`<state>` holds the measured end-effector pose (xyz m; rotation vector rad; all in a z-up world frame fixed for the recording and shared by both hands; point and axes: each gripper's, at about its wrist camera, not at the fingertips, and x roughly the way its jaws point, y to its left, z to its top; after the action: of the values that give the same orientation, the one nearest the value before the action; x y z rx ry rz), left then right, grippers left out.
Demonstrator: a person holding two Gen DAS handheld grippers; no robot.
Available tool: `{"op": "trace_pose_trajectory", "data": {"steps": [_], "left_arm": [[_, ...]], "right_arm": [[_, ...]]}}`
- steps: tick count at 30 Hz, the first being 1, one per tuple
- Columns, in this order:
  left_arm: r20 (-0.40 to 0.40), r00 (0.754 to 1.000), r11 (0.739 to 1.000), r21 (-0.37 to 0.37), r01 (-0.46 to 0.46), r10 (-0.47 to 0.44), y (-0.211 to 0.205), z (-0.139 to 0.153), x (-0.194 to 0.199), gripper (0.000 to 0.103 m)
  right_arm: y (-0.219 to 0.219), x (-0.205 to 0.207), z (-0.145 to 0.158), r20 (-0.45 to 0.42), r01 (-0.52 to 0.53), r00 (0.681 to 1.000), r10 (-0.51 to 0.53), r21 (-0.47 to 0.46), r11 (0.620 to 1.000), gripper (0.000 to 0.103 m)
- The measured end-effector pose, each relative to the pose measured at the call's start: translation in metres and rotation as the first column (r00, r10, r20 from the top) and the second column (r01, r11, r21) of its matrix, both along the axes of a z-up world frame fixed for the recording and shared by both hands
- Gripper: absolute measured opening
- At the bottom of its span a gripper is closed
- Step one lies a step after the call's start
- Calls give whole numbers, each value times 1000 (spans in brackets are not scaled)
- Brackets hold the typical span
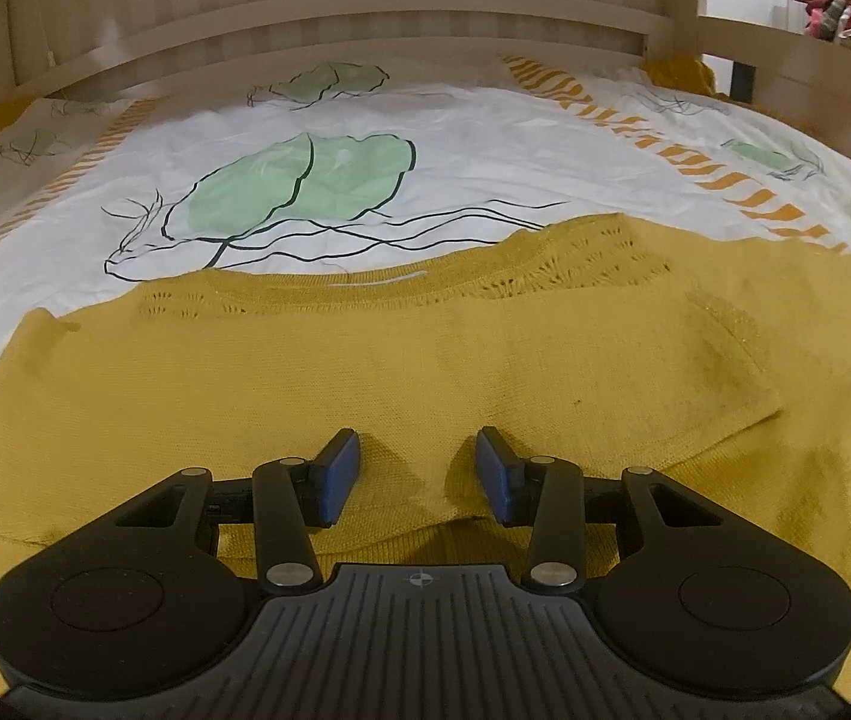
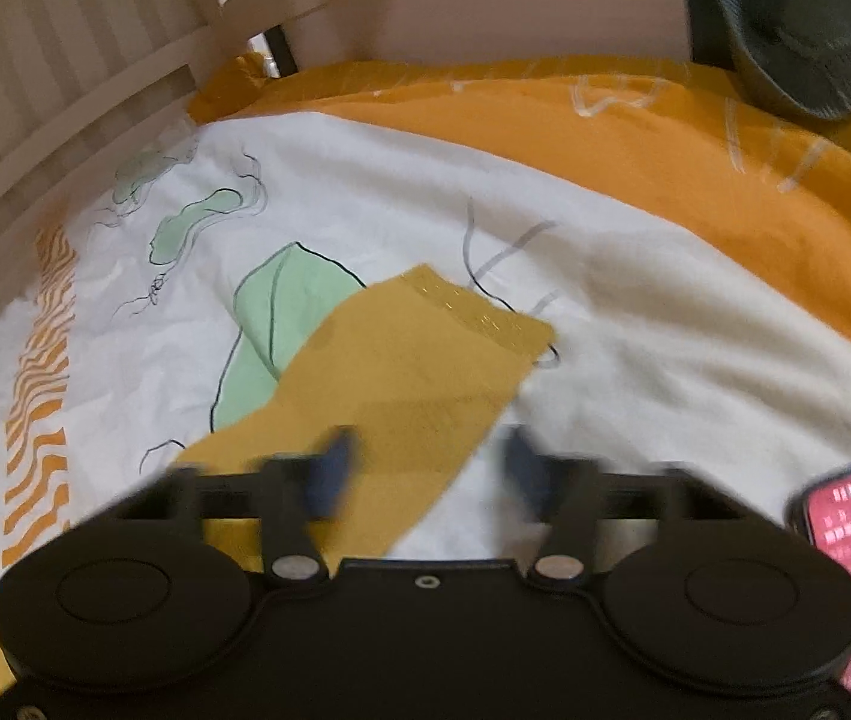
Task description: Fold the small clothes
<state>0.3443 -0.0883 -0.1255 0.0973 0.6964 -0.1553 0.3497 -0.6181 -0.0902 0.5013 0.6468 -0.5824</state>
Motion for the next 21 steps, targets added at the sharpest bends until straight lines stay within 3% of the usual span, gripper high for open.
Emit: {"op": "trace_pose_trajectory", "data": {"steps": [5,9,14,18,21], "left_arm": [[0,1000,1000,-1,0,0,0,0,0,42],[-2,1000,1000,-1,0,0,0,0,0,42],[-13,1000,1000,-13,6,-6,2,2,2,41],[-53,997,996,-74,47,-51,20,13,8,41],[-53,998,994,-107,7,-13,46,25,6,41]], "right_arm": [[35,11,38,20,-123,992,126,-129,984,14],[85,15,82,69,-263,957,283,-216,940,13],[157,13,136,143,-409,879,455,-265,873,13],[223,10,164,195,-519,795,575,-272,810,13],[272,5,173,233,-598,724,649,-258,759,13]]}}
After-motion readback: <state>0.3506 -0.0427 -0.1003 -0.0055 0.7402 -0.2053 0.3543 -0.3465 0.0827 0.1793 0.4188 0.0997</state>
